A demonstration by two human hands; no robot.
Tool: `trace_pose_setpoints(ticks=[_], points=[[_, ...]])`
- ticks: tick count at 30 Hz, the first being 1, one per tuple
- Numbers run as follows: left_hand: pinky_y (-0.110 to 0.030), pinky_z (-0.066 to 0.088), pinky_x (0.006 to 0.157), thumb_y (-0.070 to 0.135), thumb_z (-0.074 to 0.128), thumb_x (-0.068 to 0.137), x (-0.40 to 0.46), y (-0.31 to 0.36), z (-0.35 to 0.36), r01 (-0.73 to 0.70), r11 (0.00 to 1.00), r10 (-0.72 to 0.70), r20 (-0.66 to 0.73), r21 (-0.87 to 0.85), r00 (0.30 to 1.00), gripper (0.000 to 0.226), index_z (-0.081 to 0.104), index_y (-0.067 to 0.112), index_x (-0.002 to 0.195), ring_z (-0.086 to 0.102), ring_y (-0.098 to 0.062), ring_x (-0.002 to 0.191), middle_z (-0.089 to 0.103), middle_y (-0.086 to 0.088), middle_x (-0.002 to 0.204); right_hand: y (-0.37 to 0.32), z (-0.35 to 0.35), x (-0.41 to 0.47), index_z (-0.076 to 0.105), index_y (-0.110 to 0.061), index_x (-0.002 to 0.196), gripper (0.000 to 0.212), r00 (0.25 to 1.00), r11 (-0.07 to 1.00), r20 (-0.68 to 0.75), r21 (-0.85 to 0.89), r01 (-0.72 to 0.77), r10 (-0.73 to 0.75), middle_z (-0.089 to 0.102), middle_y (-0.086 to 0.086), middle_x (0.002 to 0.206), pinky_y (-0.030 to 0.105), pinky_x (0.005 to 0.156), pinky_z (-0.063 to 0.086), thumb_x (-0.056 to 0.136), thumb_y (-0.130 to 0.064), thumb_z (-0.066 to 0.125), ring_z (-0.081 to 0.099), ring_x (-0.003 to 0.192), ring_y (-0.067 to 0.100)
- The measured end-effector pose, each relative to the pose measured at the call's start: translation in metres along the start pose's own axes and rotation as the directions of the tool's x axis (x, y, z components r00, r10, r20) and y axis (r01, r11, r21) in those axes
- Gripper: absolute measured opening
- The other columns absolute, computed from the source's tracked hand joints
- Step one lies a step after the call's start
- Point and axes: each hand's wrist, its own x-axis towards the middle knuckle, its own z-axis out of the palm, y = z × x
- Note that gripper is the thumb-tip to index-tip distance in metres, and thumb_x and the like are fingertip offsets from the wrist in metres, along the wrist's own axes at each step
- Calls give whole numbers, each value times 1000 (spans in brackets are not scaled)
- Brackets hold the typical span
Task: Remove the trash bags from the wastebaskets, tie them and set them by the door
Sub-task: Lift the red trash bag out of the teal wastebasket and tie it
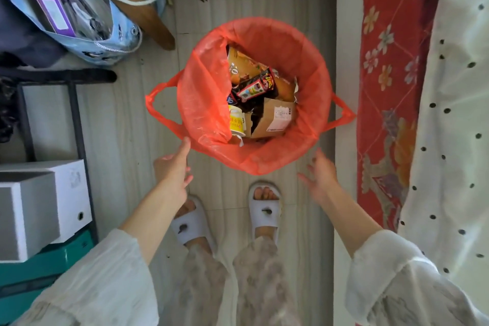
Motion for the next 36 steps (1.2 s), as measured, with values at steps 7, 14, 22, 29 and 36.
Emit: trace_pose_setpoints(ticks=[7, 14, 22, 29, 36], points=[[-40, 35, 106, 20, 59, 85, 26, -3, 15, -47, 985, 95, 296, -164, 950, 41, 42, 17, 122, 55, -11, 114, 61, 4, 117, -45, 15, 48, 31, -32, 142, 75, 996, 934, 78, 357, 20, -51, 42, -3, 143, 44, 89, 50, 77, -69, 45, 46, 127, 18], [-40, 52, 90, 6, 50, 86, 14, 9, 23, -161, 977, 173, 71, -141, 982, 12, 54, 16, 92, 59, -18, 88, 61, -3, 80, -59, 16, 32, 63, 0, 109, 32, 855, 883, -256, -269, 385, -451, 67, 19, 107, 36, 86, 47, 90, -20, 47, 62, 101, 33], [-45, 49, 87, 5, 37, 96, -49, 28, 0, -69, 956, 110, 132, -285, 985, 20, 49, 13, 81, 60, -17, 76, 61, -8, 94, -70, -19, -38, 59, -15, 76, 20, 921, 907, -60, -208, 367, -386, 56, 2, 62, 27, 63, 42, 92, -17, 47, 50, 56, 14], [-43, 57, 73, 0, 27, 94, -95, 84, -6, -285, 958, 265, 328, 15, 907, 34, 36, 24, 116, 62, -27, 74, 57, -8, 84, -149, -19, -109, 59, -11, 73, 14, 879, 900, 245, 270, 343, -409, 57, -6, 48, 22, 58, 40, 86, -8, 56, 52, 46, 6], [-27, 40, 73, 10, 49, 84, -105, 129, 2, -499, 742, 403, 298, 448, 865, 14, 57, 21, 81, 49, -15, 82, 55, -1, 86, -154, -10, -119, 63, -9, 70, 24, 886, 917, 244, 40, 398, -395, 45, -4, 42, 23, 54, 41, 88, -24, 57, 43, 43, 11]])
